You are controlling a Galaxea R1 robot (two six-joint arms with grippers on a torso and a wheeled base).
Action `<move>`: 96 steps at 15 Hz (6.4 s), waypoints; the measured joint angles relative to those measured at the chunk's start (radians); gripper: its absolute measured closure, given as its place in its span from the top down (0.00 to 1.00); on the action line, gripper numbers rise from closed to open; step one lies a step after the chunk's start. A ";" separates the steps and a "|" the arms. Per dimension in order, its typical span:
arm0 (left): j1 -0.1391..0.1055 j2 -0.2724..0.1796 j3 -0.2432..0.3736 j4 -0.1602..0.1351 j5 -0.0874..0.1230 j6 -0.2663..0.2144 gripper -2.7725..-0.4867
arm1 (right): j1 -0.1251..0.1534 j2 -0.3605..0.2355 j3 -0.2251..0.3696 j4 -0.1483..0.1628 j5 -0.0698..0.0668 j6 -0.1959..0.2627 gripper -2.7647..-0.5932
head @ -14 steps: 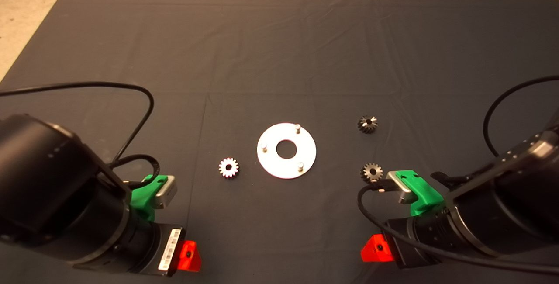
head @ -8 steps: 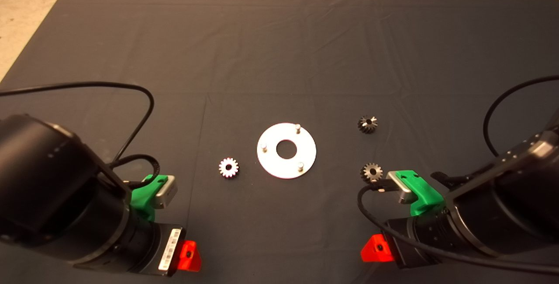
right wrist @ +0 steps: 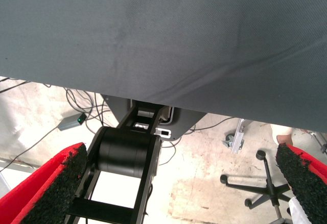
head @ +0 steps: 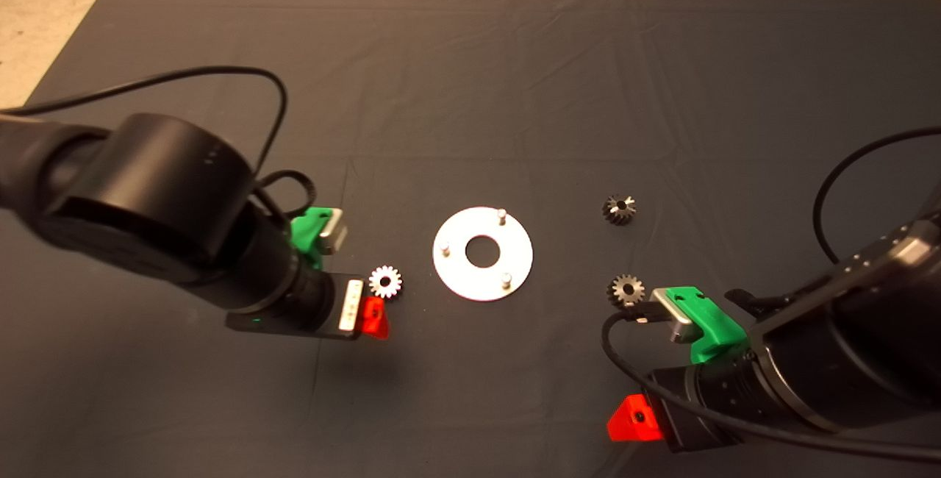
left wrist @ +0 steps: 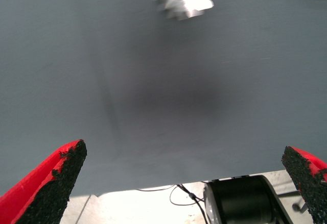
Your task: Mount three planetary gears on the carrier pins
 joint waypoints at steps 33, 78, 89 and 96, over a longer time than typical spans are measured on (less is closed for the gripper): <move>0.178 0.097 -0.391 0.101 -0.066 0.204 0.94 | 0.000 0.005 0.000 0.002 0.000 0.000 1.00; 0.192 0.130 -0.486 0.077 -0.093 0.132 0.42 | 0.000 0.002 0.000 0.002 0.000 0.000 1.00; 0.131 0.129 -0.505 0.104 -0.016 0.116 0.32 | 0.000 0.002 0.000 0.002 0.000 0.000 1.00; 0.132 0.121 -0.422 0.105 -0.015 0.039 0.32 | 0.000 0.003 0.000 0.002 0.000 0.000 1.00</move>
